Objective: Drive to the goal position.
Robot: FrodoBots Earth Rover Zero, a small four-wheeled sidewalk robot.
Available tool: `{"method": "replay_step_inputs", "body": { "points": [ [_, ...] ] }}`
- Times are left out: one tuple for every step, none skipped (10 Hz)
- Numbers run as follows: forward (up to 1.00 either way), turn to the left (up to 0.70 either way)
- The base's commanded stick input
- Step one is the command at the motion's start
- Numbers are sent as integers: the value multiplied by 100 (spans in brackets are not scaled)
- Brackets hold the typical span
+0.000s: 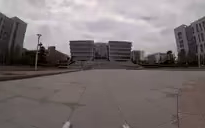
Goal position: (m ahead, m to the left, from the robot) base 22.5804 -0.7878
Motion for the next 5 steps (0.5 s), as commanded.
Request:
{"method": "replay_step_inputs", "body": {
  "points": [
    [70,0],
    [70,0],
    [70,0],
    [70,0],
    [70,0]
  ]
}}
